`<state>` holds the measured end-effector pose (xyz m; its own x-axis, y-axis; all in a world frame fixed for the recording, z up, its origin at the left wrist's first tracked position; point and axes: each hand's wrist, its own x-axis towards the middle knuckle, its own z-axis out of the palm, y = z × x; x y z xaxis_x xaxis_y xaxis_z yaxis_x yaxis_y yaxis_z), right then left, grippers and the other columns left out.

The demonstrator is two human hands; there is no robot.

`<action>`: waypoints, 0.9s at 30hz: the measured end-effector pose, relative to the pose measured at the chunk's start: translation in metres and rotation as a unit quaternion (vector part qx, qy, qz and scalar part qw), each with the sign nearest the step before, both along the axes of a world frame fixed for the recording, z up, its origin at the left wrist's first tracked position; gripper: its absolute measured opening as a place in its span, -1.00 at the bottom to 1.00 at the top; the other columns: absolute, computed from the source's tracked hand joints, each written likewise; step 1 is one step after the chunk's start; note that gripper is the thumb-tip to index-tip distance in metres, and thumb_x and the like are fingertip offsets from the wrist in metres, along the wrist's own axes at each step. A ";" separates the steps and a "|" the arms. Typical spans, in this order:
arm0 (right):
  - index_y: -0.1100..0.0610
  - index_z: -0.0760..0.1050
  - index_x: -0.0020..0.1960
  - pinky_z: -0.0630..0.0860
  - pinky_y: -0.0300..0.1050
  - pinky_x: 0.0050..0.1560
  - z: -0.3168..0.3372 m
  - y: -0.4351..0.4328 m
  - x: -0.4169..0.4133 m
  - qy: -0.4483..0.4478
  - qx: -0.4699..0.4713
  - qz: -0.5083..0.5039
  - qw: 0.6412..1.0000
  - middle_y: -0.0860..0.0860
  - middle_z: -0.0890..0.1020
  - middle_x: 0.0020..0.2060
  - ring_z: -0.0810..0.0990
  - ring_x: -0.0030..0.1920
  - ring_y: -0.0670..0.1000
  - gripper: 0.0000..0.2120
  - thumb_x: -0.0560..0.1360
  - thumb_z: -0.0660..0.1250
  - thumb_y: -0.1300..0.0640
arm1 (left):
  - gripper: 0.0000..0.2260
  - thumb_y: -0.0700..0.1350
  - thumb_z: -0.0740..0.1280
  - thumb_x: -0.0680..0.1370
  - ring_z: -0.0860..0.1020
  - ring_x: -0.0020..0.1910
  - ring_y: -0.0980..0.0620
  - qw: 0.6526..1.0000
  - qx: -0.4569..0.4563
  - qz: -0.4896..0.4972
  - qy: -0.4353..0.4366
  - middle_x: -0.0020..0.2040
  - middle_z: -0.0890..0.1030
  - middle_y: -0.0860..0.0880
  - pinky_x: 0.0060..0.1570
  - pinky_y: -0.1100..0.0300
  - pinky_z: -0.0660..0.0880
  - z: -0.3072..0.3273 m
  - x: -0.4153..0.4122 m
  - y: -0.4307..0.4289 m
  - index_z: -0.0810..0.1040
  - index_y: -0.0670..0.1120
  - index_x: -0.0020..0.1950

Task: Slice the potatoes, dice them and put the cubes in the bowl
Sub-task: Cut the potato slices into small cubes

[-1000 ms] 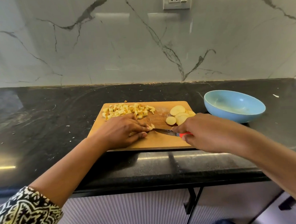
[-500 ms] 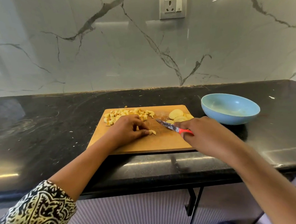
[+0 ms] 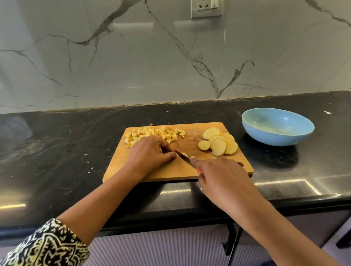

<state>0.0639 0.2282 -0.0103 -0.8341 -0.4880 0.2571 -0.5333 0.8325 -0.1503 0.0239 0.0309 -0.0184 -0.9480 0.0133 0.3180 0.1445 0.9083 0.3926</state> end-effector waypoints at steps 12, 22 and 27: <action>-0.01 0.44 0.32 0.38 -0.20 -0.32 0.020 0.018 0.010 -0.041 0.080 0.022 0.996 -0.03 0.53 -0.14 0.53 -0.14 -0.02 -0.66 0.60 0.13 0.22 | -0.90 0.08 0.39 0.49 0.50 -0.13 0.18 0.997 -0.031 0.059 0.049 -0.07 0.58 0.14 -0.31 0.35 0.38 -0.005 -0.003 -0.006 0.62 0.10 -0.05; -0.15 0.42 0.34 0.39 -0.14 -0.32 0.027 0.045 0.006 -0.046 -0.005 -0.037 0.998 -0.01 0.58 -0.15 0.54 -0.21 -0.02 -0.65 0.61 0.12 0.10 | -0.67 0.11 0.39 0.48 0.43 0.17 0.13 0.995 -0.039 -0.081 0.045 0.18 0.52 0.13 0.16 0.14 0.41 -0.001 -0.003 -0.006 0.53 0.14 0.24; -0.10 0.45 0.31 0.31 -0.17 -0.40 0.020 0.048 0.006 -0.032 -0.026 -0.044 0.998 -0.01 0.55 -0.18 0.52 -0.26 -0.01 -0.69 0.61 0.12 0.08 | -0.77 0.02 0.34 0.53 0.44 0.20 0.01 0.980 -0.150 -0.001 0.132 0.23 0.54 0.03 0.13 0.06 0.34 -0.003 -0.013 -0.004 0.57 0.08 0.19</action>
